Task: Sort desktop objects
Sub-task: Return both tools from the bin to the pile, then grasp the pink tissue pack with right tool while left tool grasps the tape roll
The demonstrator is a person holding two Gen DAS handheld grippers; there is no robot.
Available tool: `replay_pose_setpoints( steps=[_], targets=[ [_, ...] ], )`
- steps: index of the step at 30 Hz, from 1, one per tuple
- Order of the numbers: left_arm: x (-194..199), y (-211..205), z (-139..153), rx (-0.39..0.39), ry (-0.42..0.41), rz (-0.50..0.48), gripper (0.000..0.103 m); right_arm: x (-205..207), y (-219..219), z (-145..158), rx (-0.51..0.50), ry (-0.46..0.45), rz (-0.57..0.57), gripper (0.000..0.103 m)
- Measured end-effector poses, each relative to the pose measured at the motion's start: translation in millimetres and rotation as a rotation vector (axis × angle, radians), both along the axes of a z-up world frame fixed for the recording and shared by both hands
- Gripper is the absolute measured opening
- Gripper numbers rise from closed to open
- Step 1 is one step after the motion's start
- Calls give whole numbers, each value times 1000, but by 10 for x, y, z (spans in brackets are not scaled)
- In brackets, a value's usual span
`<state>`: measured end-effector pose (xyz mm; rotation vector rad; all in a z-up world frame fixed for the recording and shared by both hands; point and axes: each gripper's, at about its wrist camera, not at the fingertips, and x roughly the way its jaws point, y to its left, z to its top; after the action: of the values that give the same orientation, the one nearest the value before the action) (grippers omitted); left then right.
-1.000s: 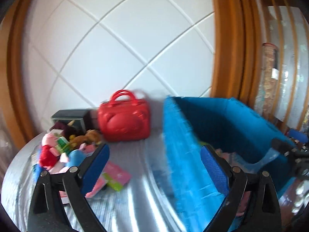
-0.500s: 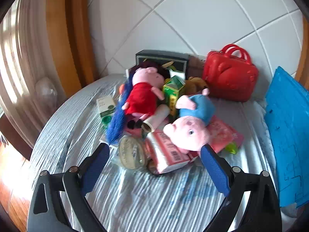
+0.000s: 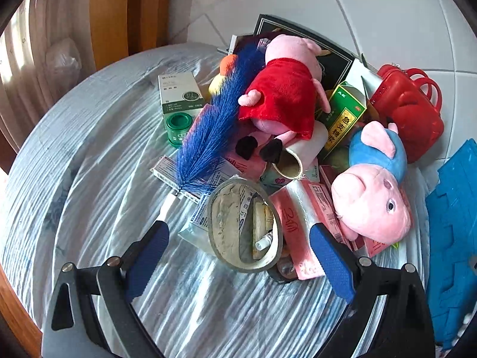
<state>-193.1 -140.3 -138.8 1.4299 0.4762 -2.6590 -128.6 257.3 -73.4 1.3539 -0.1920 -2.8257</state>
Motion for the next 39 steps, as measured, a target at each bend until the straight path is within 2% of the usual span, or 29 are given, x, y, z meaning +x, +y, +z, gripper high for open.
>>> replay_pose_setpoints(
  steps=[7, 10, 12, 15, 18, 24, 27, 29, 31, 32, 33, 35, 36, 39],
  targets=[
    [-482, 122, -496, -56, -129, -5, 96, -447, -54, -322, -30, -85, 25, 103],
    [-555, 143, -719, -53, -184, -17, 96, -632, -134, -527, -87, -128, 57, 103],
    [-568, 185, -776, -66, -182, -33, 96, -753, -208, -664, -126, -147, 81, 103],
    [-537, 287, -712, -110, -139, -78, 78, -937, -344, -860, -201, -175, 118, 103],
    [-484, 347, -620, -135, -118, -86, 76, -1115, -457, -1050, -270, -203, 133, 103],
    [-436, 319, -435, -110, -70, -55, 76, -1373, -517, -1317, -392, -215, 119, 103],
    [-472, 316, -349, -127, -53, -52, 76, -1513, -577, -1479, -421, -255, 123, 103],
    [-445, 312, -293, -129, -41, -44, 76, -1554, -642, -1525, -383, -282, 118, 103],
    [-401, 352, -222, -140, -22, -48, 76, -1511, -669, -1446, -352, -267, 116, 93],
    [-376, 391, -177, -151, -11, -53, 76, -1466, -672, -1389, -336, -258, 117, 86],
    [-355, 419, -127, -160, -2, -58, 75, -1419, -666, -1333, -321, -248, 115, 73],
    [-287, 482, -7, -155, 29, -74, 75, -1289, -634, -1174, -293, -211, 114, 62],
    [-240, 520, 55, -148, 42, -84, 75, -1218, -626, -1091, -269, -193, 117, 58],
    [-132, 623, 230, -145, 84, -115, 75, -971, -605, -854, -193, -135, 118, 55]
  ],
)
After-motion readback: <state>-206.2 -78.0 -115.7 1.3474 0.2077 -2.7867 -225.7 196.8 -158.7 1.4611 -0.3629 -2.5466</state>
